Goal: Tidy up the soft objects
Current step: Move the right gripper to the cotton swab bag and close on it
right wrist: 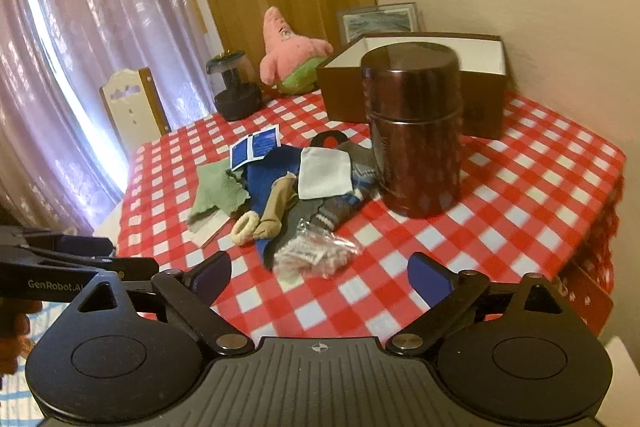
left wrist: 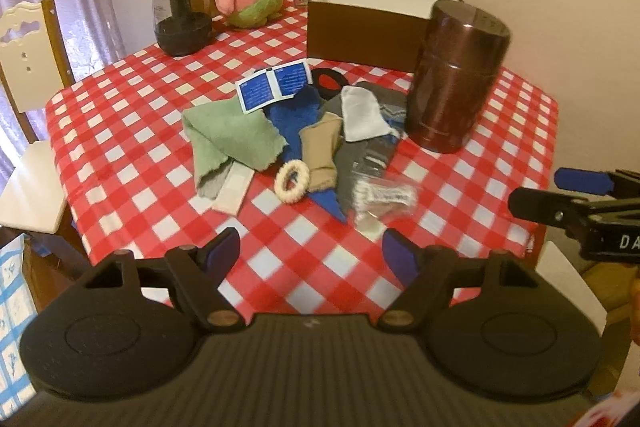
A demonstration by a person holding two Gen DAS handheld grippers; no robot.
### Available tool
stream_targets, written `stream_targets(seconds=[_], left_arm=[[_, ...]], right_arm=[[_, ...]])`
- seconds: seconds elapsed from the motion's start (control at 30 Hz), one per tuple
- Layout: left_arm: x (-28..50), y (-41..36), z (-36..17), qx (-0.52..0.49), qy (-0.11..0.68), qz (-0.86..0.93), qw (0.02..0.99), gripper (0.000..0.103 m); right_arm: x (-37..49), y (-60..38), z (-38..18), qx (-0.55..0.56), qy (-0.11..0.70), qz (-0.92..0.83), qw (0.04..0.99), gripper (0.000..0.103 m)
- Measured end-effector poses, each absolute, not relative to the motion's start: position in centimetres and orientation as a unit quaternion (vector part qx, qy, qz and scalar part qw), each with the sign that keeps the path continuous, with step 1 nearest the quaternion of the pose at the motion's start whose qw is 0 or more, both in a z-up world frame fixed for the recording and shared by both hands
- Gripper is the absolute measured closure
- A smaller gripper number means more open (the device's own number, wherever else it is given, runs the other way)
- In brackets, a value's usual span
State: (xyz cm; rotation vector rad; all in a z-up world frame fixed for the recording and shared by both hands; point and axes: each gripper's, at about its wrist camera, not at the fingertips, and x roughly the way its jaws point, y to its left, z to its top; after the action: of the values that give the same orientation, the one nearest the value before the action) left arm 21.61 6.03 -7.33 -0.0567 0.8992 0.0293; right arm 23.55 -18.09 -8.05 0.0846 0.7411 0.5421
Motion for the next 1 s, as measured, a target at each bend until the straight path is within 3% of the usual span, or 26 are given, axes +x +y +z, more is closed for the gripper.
stream_targets(seconds=[0.53, 1.0], left_arm=[[26.7, 9.8, -12.3, -0.039, 0.469, 0.022, 0.882, 0.038], [27.1, 10.2, -14.6, -0.059, 0.492, 0.064, 0.866, 0.039]], right_arm=[[30.4, -11.7, -13.2, -0.035, 0.397, 0.308, 0.864, 0.027], [34.1, -8.6, -17.6, -0.183, 0.381, 0.423, 0.802, 0.028]])
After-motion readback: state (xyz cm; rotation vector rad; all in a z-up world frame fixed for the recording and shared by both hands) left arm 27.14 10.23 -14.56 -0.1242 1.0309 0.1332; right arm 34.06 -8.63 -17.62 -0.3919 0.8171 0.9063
